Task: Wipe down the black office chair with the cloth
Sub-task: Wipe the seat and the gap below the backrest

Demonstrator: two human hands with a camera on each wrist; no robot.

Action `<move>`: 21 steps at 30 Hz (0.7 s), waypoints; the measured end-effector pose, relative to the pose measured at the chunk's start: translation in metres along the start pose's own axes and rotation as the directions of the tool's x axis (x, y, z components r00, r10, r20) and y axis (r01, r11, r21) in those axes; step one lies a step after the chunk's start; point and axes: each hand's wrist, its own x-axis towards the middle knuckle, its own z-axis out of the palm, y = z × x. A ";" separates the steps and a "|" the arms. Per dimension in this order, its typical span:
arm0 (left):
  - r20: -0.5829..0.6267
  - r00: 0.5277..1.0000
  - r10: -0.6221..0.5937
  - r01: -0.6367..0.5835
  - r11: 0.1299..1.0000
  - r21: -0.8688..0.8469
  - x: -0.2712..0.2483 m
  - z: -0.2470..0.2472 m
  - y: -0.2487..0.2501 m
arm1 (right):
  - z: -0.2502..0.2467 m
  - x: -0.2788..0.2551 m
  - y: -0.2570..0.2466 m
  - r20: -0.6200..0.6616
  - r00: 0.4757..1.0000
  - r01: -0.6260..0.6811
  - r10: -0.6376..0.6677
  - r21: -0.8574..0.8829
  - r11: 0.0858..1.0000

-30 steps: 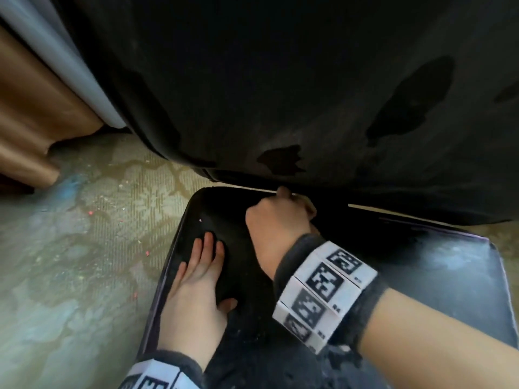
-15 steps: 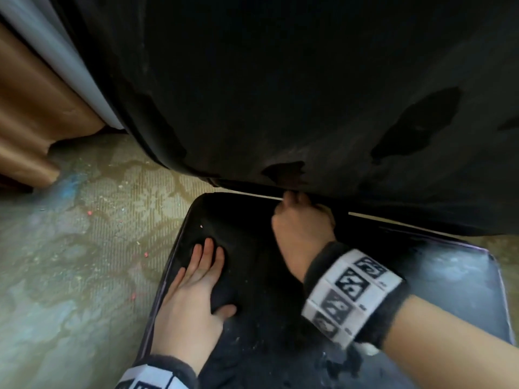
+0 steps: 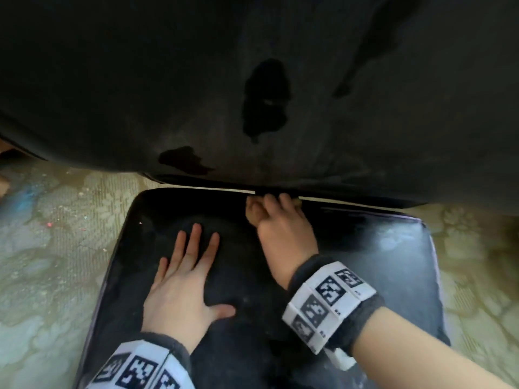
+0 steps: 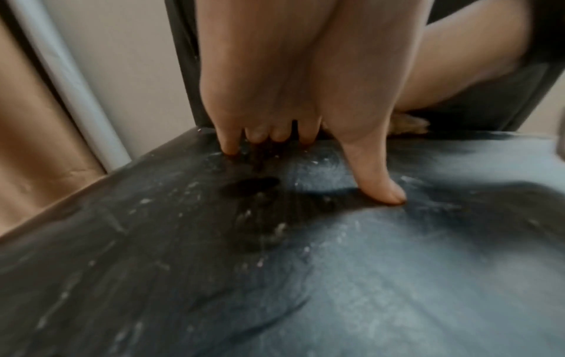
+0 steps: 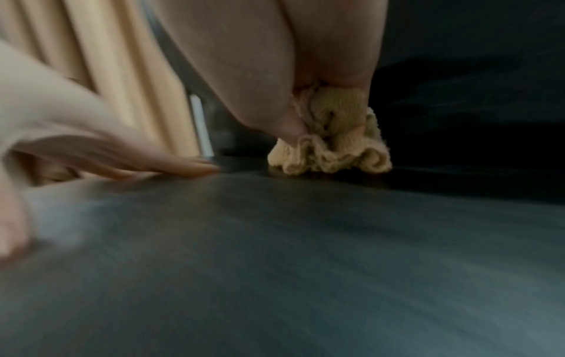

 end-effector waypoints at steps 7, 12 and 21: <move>0.026 0.997 -0.069 0.068 0.997 0.030 -0.002 -0.010 0.020 | -0.024 -0.034 0.077 0.154 0.966 -0.209 0.209 -0.019 0.978; 0.012 0.998 0.067 -0.067 0.998 0.017 0.004 0.007 0.063 | -0.015 -0.018 0.024 0.042 0.975 -0.219 0.217 0.086 0.972; 0.088 0.996 0.030 -0.034 0.998 0.051 0.005 0.003 0.067 | -0.007 -0.052 0.140 0.091 0.946 -0.312 0.312 -0.019 0.950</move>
